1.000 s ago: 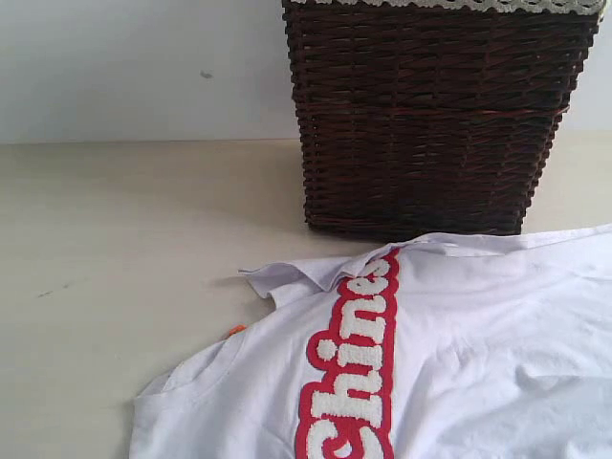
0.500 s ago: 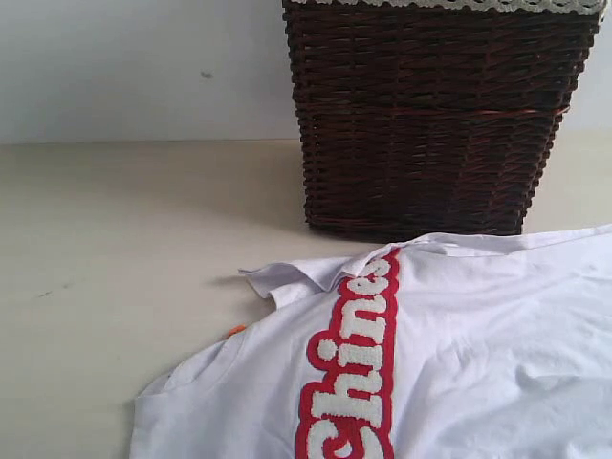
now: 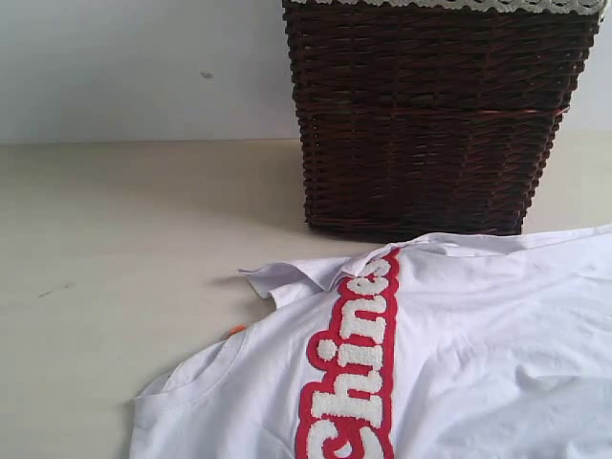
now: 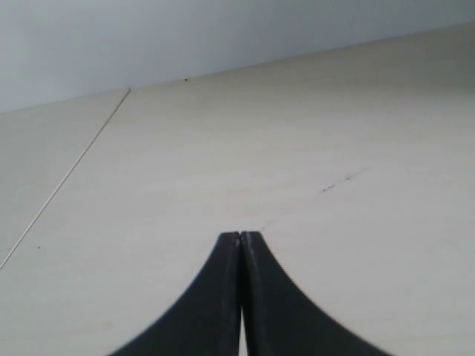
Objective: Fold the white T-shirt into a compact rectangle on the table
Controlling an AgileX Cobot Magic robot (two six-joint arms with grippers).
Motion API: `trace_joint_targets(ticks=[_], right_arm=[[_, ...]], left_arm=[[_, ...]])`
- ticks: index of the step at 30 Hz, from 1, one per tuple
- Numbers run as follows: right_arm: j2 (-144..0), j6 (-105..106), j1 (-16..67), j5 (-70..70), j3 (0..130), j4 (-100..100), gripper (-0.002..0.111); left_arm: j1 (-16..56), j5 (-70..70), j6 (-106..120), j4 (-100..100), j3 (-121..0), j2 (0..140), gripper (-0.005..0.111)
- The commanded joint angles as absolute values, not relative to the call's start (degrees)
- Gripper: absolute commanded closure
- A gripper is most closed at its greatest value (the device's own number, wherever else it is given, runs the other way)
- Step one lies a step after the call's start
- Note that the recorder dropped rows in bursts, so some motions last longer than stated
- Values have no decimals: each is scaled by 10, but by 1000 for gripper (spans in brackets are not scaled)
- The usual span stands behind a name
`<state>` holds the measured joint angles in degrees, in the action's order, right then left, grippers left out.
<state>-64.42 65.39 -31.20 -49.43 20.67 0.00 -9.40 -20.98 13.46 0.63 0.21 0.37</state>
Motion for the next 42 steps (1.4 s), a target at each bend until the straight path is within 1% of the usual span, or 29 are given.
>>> trace_joint_targets(ticks=[1,10,23,26,34,39,42], right_arm=[[-688,651,-318,-480,204,-12,108],[-798,573,-318,-431,204,-89,108],[-855,449,-318,-385,204,-226,108],[-861,387,-318,-374,204,-279,108],[-862,129,-318,-351,204,-514,108],[-832,100,-318,-347,204,-515,108],[-778,142,-318,-309,204,-450,108]], left_arm=[[-92,-206,133,11,0,0,107],[-92,-206,133,11,0,0,107],[-92,-206,133,11,0,0,107],[-92,-206,133,11,0,0,107],[-92,-206,133,11,0,0,107],[-92,-206,133,11,0,0,107],[-92,-206,133,11,0,0,107]])
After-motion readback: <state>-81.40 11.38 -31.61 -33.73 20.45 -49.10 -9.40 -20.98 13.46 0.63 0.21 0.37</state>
